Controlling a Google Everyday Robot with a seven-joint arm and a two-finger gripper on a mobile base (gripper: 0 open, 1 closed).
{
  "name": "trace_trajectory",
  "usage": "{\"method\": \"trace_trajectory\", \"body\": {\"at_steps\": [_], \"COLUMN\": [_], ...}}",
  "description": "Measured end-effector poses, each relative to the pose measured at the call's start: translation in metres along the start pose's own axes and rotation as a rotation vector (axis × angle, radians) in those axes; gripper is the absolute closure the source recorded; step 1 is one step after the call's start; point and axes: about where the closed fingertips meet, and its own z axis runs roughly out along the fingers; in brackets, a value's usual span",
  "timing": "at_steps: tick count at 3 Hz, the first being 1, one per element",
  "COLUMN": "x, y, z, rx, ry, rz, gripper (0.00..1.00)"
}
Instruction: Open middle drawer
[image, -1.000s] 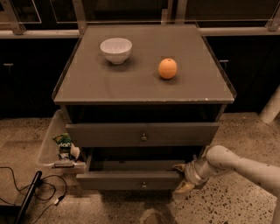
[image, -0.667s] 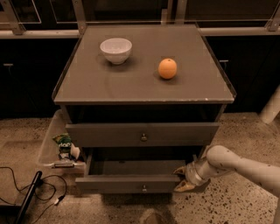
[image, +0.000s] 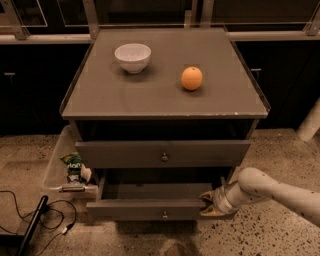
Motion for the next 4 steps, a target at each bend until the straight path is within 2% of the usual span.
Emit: {"method": "trace_trajectory", "body": {"at_steps": [2, 3, 4], "x": [0.002, 0.003, 0.003], "y": [-0.003, 0.006, 0.008], "z": [-0.001, -0.004, -0.006], "rx": [-0.007, -0.010, -0.009], "ry": [-0.026, -0.045, -0.047], "rz": [0.016, 0.016, 0.017], "gripper": [0.39, 0.42, 0.65]}}
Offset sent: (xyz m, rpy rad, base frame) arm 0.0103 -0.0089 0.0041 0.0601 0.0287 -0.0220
